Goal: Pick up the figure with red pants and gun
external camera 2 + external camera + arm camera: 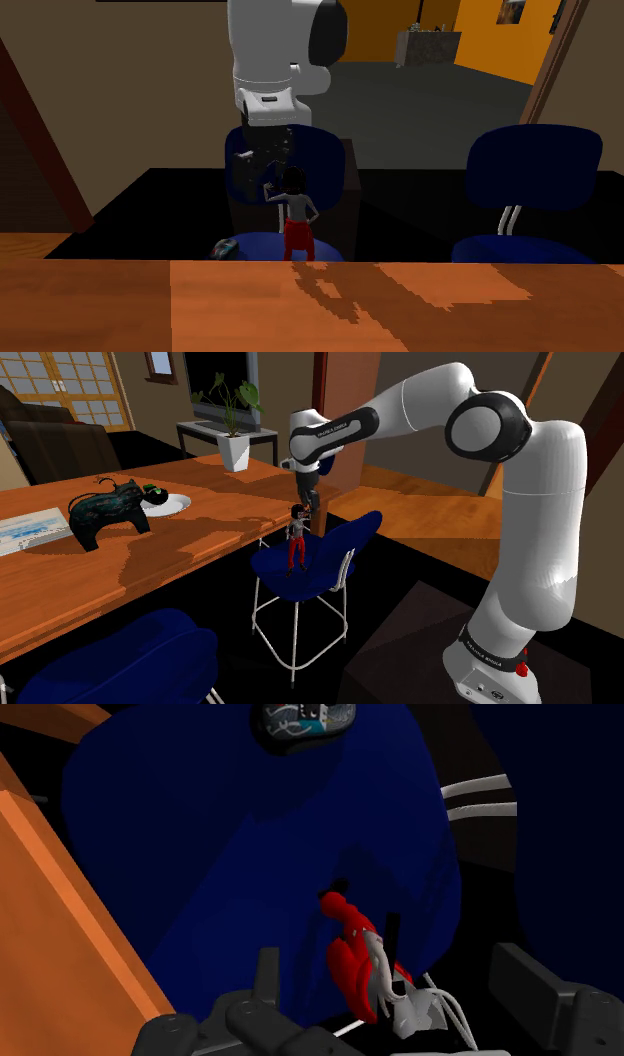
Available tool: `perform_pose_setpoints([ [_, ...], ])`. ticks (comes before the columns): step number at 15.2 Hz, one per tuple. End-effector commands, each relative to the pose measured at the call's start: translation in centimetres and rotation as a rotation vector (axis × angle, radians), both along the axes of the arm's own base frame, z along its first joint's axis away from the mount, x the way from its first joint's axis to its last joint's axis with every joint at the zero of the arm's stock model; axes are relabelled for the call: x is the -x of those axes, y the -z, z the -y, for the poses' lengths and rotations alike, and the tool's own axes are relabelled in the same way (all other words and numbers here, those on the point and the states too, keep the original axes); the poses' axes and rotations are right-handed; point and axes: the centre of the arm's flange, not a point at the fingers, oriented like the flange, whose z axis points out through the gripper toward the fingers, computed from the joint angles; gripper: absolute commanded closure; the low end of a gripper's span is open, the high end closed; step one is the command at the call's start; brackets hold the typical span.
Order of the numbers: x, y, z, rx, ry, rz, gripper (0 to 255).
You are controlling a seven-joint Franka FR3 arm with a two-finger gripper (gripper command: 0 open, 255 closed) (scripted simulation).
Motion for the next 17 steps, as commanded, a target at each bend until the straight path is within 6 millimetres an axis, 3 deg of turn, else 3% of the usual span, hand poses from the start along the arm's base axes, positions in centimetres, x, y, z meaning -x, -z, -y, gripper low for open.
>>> perform_pose_setpoints([
  [1, 0.0, 0.2, 0.0, 0.0, 0.0, 0.001, 255],
  [10, 0.0, 0.2, 0.0, 0.0, 0.0, 0.001, 255],
  [17, 0.0, -3.5, 0.0, 0.0, 0.0, 0.001, 255],
])
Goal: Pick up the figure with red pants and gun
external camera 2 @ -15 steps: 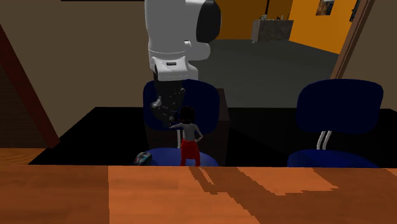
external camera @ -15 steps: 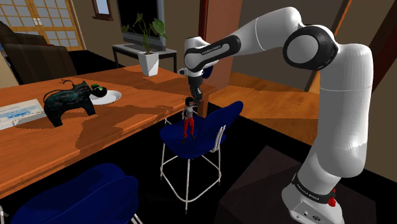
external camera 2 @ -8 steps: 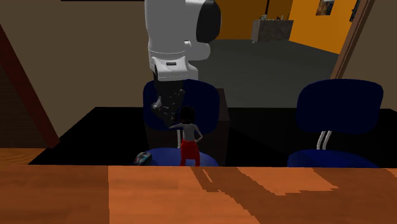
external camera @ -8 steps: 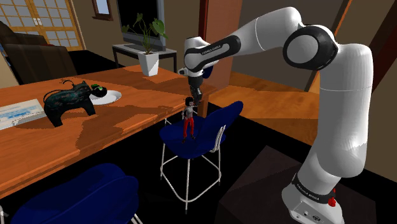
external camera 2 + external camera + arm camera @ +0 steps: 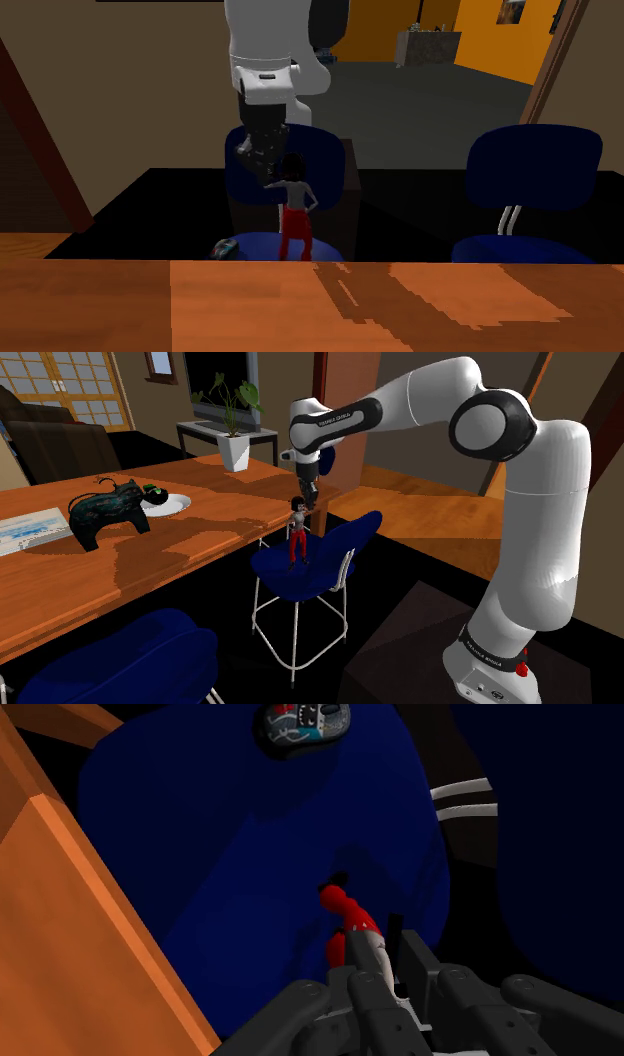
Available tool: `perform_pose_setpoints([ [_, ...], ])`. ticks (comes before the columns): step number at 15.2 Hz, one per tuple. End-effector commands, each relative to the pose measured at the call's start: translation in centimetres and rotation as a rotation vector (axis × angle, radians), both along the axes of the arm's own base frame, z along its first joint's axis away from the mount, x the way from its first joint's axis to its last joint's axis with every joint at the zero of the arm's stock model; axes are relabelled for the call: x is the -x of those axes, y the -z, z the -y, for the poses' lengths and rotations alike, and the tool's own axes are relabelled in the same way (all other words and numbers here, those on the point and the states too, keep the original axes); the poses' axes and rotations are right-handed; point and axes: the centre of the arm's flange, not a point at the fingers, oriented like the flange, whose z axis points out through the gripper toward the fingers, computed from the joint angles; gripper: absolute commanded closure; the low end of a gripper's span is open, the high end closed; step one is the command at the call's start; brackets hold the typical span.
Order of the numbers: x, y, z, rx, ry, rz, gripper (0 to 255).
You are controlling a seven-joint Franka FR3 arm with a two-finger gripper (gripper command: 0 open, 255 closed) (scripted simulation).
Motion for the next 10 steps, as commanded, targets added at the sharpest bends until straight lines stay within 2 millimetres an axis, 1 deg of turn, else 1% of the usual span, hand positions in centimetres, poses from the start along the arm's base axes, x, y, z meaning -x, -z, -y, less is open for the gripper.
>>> perform_pose_setpoints([
  [1, 0.0, -1.1, -0.1, 0.0, 0.0, 0.0, 255],
  [8, 0.0, -4.8, -0.1, 0.0, 0.0, 0.0, 255],
  [10, 0.0, -4.9, -0.1, 0.0, 0.0, 0.0, 255],
])
